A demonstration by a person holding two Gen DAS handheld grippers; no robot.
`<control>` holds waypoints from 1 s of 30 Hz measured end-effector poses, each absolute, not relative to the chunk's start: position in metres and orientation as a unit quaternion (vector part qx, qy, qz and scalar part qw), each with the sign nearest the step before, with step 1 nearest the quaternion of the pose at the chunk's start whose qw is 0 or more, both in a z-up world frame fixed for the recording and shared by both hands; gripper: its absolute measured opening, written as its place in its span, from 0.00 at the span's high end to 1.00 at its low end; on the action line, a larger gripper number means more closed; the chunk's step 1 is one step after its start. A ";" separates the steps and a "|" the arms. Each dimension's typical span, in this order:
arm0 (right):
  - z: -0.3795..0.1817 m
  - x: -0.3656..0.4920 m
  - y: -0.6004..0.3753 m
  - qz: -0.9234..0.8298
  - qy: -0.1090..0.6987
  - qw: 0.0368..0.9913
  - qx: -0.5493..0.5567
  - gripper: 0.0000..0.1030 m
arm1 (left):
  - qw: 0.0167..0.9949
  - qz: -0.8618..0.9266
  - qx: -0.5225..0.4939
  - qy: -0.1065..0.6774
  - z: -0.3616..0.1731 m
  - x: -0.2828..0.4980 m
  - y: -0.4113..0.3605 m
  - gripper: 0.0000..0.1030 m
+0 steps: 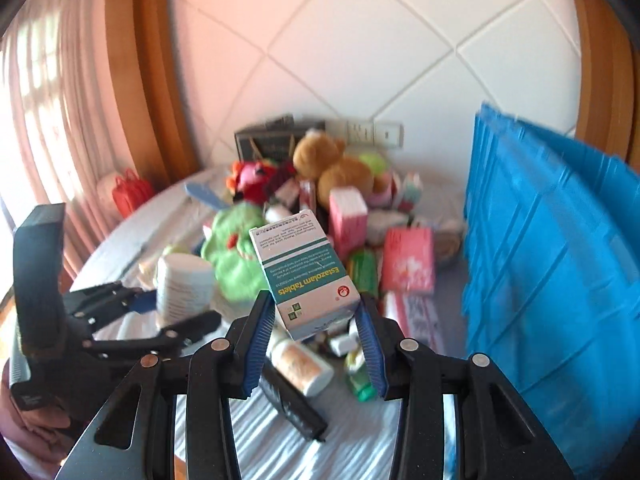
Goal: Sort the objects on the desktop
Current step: 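Carry the white pill bottle and the tablet box over the blue crate with both grippers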
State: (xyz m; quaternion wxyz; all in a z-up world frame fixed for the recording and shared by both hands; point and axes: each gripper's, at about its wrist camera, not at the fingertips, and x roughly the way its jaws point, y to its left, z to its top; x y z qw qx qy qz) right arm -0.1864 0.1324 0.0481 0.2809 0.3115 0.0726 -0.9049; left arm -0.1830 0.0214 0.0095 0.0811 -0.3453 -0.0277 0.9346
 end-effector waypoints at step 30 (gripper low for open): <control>0.159 -0.192 0.343 -0.980 0.036 -0.044 0.191 0.60 | 0.258 0.940 -0.223 0.014 0.176 -0.221 0.236 0.56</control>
